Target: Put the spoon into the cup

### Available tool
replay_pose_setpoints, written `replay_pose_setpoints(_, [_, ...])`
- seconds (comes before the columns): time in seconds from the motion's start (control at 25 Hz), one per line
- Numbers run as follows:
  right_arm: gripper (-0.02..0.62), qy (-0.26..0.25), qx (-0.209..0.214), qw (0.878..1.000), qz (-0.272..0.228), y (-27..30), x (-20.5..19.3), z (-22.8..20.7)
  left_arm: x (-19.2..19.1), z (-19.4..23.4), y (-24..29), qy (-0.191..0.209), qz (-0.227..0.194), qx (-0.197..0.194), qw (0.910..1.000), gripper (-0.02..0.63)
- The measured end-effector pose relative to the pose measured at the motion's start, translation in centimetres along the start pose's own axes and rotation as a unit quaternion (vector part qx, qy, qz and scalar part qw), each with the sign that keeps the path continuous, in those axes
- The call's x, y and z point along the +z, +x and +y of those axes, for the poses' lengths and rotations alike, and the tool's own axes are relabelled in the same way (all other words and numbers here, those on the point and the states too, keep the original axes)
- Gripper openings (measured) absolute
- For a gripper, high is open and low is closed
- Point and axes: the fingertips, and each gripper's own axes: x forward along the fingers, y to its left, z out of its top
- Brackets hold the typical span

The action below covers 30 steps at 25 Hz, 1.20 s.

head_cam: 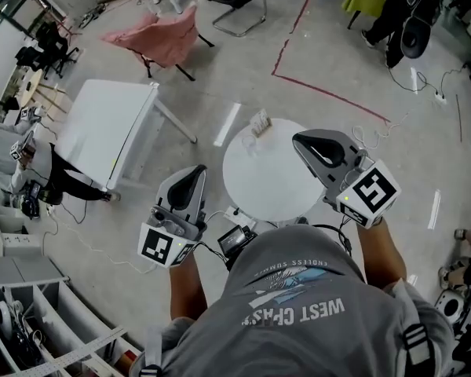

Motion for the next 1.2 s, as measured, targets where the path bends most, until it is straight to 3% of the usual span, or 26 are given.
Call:
replay_pose_setpoints(0.16, [0.002, -0.009, -0.002, 1.000, 0.002, -0.5, -0.4, 0.6, -0.2, -0.8, -0.5, 0.007, 0.004, -0.002, 1.0000, 0.005])
replay_pose_setpoints(0.32, [0.000, -0.059, 0.013, 0.998, -0.012, 0.0, -0.2, 1.0, -0.6, -0.8, -0.5, 0.007, 0.003, -0.003, 1.0000, 0.005])
replay_pose_setpoints(0.48, [0.000, -0.031, 0.007, 0.999, 0.011, 0.3, -0.7, 1.4, -0.7, -0.6, -0.8, 0.006, 0.003, -0.002, 1.0000, 0.005])
replay_pose_setpoints(1.2, [0.000, -0.025, 0.007, 0.999, 0.023, -0.5, -1.5, 3.0, -1.3, -1.6, -1.7, -0.003, 0.003, -0.006, 1.0000, 0.005])
